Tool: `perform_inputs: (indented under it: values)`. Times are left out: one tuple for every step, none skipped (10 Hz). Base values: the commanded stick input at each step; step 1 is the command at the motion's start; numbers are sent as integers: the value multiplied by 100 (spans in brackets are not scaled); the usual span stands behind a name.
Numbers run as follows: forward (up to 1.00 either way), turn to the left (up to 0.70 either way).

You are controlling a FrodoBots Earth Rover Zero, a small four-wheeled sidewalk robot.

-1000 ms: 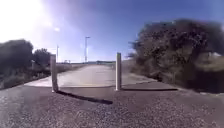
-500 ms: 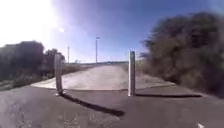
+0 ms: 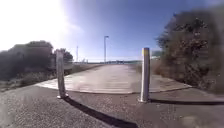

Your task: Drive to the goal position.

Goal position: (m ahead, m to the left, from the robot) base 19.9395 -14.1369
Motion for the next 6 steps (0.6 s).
perform_inputs:
  values:
    - [70,35]
    - [70,35]
    - [70,35]
    - [70,35]
    - [70,35]
    - [70,35]
